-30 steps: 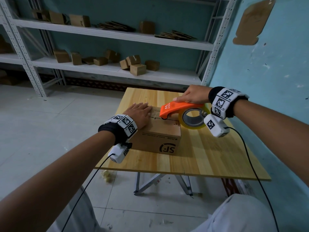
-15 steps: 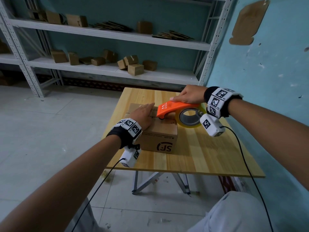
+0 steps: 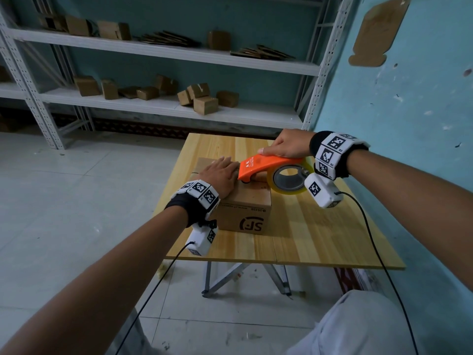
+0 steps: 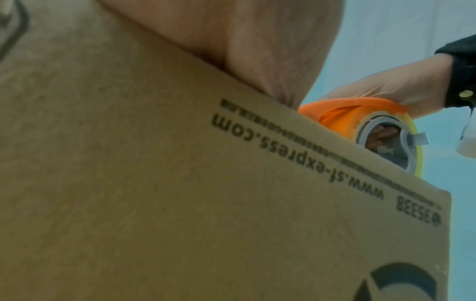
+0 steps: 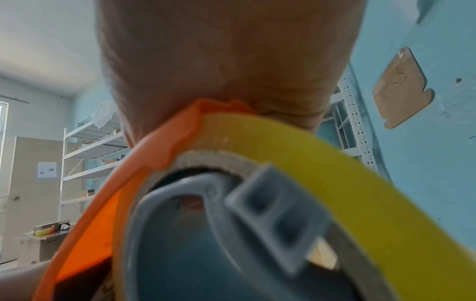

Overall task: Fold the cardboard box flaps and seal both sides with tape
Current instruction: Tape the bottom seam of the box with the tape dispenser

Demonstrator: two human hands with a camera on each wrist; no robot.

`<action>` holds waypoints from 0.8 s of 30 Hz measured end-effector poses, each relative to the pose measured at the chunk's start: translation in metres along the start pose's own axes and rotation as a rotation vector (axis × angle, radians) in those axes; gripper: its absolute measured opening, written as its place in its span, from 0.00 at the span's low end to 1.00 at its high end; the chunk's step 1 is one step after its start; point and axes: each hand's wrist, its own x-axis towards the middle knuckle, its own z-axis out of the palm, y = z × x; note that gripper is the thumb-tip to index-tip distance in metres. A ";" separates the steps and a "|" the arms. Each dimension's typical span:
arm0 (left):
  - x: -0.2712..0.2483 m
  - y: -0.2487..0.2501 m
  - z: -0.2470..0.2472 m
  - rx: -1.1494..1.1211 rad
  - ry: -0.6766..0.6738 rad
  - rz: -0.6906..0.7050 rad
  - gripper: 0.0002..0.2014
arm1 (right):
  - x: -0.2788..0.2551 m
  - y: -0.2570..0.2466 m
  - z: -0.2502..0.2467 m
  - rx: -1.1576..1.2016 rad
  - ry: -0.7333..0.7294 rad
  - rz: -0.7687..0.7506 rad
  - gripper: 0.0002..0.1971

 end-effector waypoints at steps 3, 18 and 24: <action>-0.002 0.003 -0.002 0.008 0.009 -0.008 0.25 | 0.001 0.000 0.000 0.003 -0.008 0.007 0.27; -0.001 0.010 0.002 -0.034 0.041 0.032 0.24 | 0.000 0.006 0.004 0.036 -0.002 -0.002 0.27; 0.000 0.011 0.003 0.058 0.010 0.026 0.27 | 0.001 0.006 0.004 0.023 0.006 -0.004 0.29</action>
